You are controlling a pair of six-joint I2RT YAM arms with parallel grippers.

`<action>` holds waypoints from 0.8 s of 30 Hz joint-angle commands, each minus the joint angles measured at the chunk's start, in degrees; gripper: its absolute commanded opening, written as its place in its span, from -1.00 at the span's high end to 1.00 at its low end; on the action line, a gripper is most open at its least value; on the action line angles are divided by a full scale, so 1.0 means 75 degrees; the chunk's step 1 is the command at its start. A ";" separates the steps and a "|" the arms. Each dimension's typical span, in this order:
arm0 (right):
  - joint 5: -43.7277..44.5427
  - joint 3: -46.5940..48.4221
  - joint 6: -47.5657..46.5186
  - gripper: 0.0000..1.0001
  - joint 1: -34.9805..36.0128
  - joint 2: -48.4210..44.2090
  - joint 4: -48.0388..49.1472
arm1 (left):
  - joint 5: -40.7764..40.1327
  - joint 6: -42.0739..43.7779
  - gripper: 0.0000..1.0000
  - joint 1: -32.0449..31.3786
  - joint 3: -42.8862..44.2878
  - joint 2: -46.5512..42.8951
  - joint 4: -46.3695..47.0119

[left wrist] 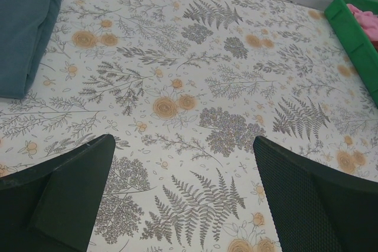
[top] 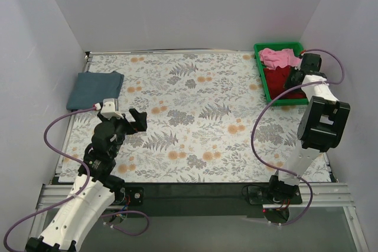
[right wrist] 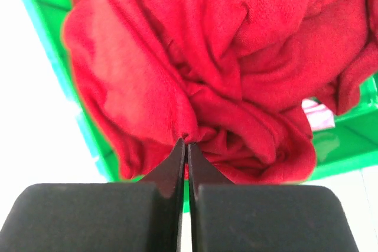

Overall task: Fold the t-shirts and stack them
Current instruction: Grab the tshirt from the pile, then move the tshirt to the center of the board

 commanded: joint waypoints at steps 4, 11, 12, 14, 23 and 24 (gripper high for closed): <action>-0.0576 0.0046 -0.0160 0.97 0.0181 -0.1653 0.0109 | 0.0003 0.0117 -0.96 -0.0034 -0.0059 -0.0175 0.0143; -0.1255 0.1506 -0.0278 0.97 0.1480 -0.2931 -0.0396 | -0.0044 0.0105 -0.96 -0.0034 -0.0048 -0.0257 0.0120; -0.1396 0.1801 -0.0278 0.97 0.1750 -0.2990 -0.0524 | -0.0079 0.0105 -0.96 -0.0034 -0.0048 -0.0257 0.0108; -0.1595 0.2468 -0.0278 0.97 0.2780 -0.3072 -0.0607 | -0.0114 0.0094 -0.96 -0.0034 -0.0036 -0.0269 0.0084; -0.3752 0.5273 0.0706 0.97 0.5244 -0.2837 0.0129 | -0.0278 0.0035 -0.96 -0.0022 -0.0048 -0.0316 0.0014; -0.3892 0.5122 0.0765 0.97 0.5291 -0.2931 0.0549 | -0.0290 0.0035 -0.96 -0.0022 -0.0048 -0.0328 0.0003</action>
